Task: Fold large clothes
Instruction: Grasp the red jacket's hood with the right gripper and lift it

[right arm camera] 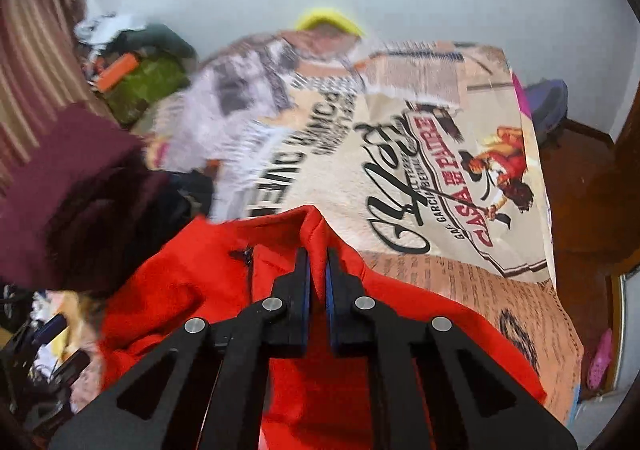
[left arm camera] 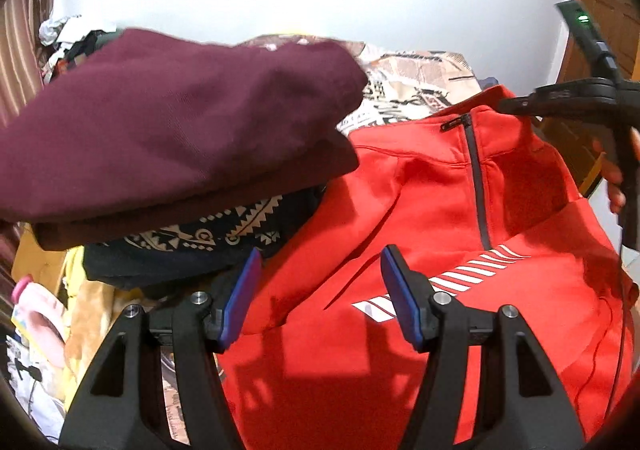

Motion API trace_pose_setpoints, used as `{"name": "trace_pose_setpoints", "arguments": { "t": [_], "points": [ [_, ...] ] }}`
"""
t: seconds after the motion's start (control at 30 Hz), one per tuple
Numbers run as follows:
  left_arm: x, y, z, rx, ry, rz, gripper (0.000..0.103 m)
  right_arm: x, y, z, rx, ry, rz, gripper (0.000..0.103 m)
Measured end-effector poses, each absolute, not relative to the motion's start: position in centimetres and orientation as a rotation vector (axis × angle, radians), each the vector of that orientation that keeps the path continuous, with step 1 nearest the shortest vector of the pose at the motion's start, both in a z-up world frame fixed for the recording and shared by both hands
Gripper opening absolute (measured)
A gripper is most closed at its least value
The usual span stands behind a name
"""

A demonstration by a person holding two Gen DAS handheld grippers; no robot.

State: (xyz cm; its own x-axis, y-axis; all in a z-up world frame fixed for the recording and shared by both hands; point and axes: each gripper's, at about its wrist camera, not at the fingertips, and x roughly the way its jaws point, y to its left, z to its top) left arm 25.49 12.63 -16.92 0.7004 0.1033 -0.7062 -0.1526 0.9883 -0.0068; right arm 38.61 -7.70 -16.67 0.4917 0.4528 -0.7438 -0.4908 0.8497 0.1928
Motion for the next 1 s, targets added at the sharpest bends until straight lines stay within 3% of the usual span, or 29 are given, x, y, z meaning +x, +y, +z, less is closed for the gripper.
{"name": "trace_pose_setpoints", "arguments": {
  "t": [0.37, 0.8, 0.87, 1.0],
  "points": [
    [21.8, 12.2, -13.8, -0.057, 0.741, 0.123, 0.062, 27.7, -11.4, -13.5, -0.043, 0.790, 0.699, 0.005],
    [22.1, 7.6, -13.1, -0.115, 0.778, -0.035, 0.063, 21.7, -15.2, -20.4, -0.070, 0.896, 0.650, 0.005],
    [22.8, 6.4, -13.6, -0.099, 0.780, -0.045, 0.069, 21.6, -15.6, -21.3, -0.055, 0.914, 0.644, 0.005],
    [25.1, 5.1, -16.2, -0.099, 0.854, -0.025, 0.069, 20.4, -15.8, -21.8, -0.047, 0.909, 0.637, 0.005]
  ]
}}
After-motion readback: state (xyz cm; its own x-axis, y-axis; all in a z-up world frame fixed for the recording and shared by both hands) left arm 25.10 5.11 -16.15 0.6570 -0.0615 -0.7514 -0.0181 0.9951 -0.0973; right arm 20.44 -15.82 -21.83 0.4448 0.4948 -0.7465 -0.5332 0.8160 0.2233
